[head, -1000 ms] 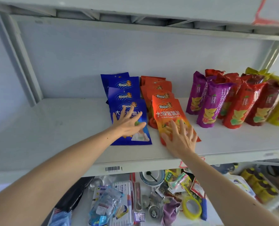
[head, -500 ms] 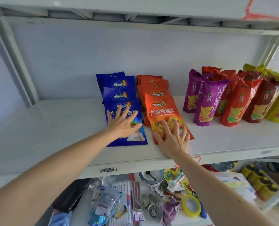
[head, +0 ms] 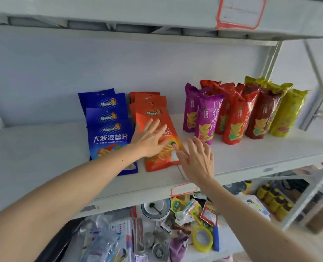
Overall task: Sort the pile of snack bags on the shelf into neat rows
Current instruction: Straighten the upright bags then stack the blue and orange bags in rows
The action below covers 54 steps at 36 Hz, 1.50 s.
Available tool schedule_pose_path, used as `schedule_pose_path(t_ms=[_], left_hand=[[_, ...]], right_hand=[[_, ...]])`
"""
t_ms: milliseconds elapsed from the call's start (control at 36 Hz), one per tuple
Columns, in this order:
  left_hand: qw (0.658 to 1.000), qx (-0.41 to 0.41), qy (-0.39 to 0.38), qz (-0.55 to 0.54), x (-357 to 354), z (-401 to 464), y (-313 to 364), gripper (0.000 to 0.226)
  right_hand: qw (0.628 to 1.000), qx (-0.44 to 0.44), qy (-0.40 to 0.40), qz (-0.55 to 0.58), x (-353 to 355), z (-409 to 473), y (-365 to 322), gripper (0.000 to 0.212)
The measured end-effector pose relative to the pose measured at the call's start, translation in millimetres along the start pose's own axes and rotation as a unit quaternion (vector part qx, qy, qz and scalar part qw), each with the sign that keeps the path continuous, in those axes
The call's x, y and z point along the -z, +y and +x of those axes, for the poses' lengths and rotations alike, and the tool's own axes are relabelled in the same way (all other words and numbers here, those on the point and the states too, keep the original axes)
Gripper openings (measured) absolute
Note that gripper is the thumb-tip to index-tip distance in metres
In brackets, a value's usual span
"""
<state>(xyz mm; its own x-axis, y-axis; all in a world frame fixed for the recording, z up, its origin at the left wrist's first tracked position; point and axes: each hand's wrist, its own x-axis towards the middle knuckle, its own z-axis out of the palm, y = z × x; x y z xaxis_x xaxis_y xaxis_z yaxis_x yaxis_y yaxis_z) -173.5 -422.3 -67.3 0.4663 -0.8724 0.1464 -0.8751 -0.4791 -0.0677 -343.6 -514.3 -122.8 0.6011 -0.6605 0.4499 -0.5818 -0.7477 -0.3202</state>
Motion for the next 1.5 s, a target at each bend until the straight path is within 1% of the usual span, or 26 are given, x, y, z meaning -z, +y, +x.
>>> schedule_pose_path(t_ms=[83,194,306,389,528,667,750,806,889,972,1028,1083,1111,1167,1222,1278,1361,1444,1500], left_hand=[[0.999,-0.007,-0.039,0.003,-9.2,0.9,28.3,0.077],[0.997,-0.005,-0.072,0.002,-25.2,-3.3,57.9,0.081],[0.996,0.008,-0.067,0.053,-37.1,-5.3,68.7,0.087],[0.996,0.017,-0.047,0.069,-42.8,-5.7,70.1,0.083],[0.997,0.032,-0.044,0.062,-37.9,-7.4,78.6,0.080],[0.999,0.010,-0.016,0.050,-28.8,4.2,97.3,0.074],[0.999,-0.001,-0.005,0.034,-27.7,18.1,110.1,0.073],[1.000,0.004,0.012,-0.001,-27.5,27.2,118.4,0.074],[0.995,0.019,0.046,-0.085,-26.8,37.0,134.5,0.080],[0.978,0.060,0.062,-0.188,-23.2,41.1,156.9,0.091],[0.956,0.115,0.049,-0.264,-22.6,46.0,169.6,0.101],[0.933,0.175,0.039,-0.311,-26.7,54.4,176.8,0.116],[0.924,0.203,0.037,-0.321,-29.4,58.8,179.4,0.122],[0.910,0.245,0.048,-0.331,-34.4,67.3,183.2,0.127],[0.899,0.272,0.067,-0.336,-36.0,74.4,187.8,0.130],[0.893,0.290,0.090,-0.332,-35.8,80.7,193.1,0.131],[0.885,0.315,0.117,-0.321,-33.1,86.9,205.7,0.128],[0.881,0.342,0.153,-0.290,-35.5,90.4,216.6,0.116],[0.872,0.342,0.174,-0.304,-43.5,93.5,218.2,0.112]], right_hand=[[1.000,0.016,-0.004,-0.023,7.2,2.0,34.3,0.058],[0.997,0.025,-0.058,-0.049,13.0,4.7,74.5,0.061],[0.989,0.030,-0.130,-0.064,16.3,5.4,99.2,0.064],[0.986,0.031,-0.158,-0.049,17.3,4.1,103.9,0.062],[0.985,0.041,-0.161,-0.051,14.7,5.7,104.9,0.060],[0.984,0.048,-0.169,-0.038,16.7,8.1,109.1,0.061],[0.985,0.046,-0.165,-0.030,24.7,11.8,118.0,0.057],[0.988,0.026,-0.148,-0.021,32.9,16.0,129.5,0.053],[0.993,-0.020,-0.117,-0.015,41.9,24.2,152.0,0.050],[0.996,-0.057,-0.073,-0.008,43.2,36.4,174.6,0.055],[0.994,-0.088,-0.061,0.010,44.4,47.5,185.9,0.068],[0.990,-0.117,-0.070,0.043,44.9,61.4,195.2,0.084],[0.987,-0.129,-0.077,0.063,44.8,68.7,199.3,0.091],[0.978,-0.153,-0.086,0.114,41.6,82.4,207.4,0.104],[0.967,-0.172,-0.085,0.169,36.2,94.3,213.8,0.119],[0.959,-0.177,-0.088,0.201,30.0,104.6,218.3,0.127],[0.957,-0.169,-0.082,0.221,21.7,117.2,222.1,0.125],[0.957,-0.150,-0.073,0.239,17.3,123.0,223.4,0.110],[0.961,-0.135,-0.068,0.233,15.1,123.8,225.1,0.100]])
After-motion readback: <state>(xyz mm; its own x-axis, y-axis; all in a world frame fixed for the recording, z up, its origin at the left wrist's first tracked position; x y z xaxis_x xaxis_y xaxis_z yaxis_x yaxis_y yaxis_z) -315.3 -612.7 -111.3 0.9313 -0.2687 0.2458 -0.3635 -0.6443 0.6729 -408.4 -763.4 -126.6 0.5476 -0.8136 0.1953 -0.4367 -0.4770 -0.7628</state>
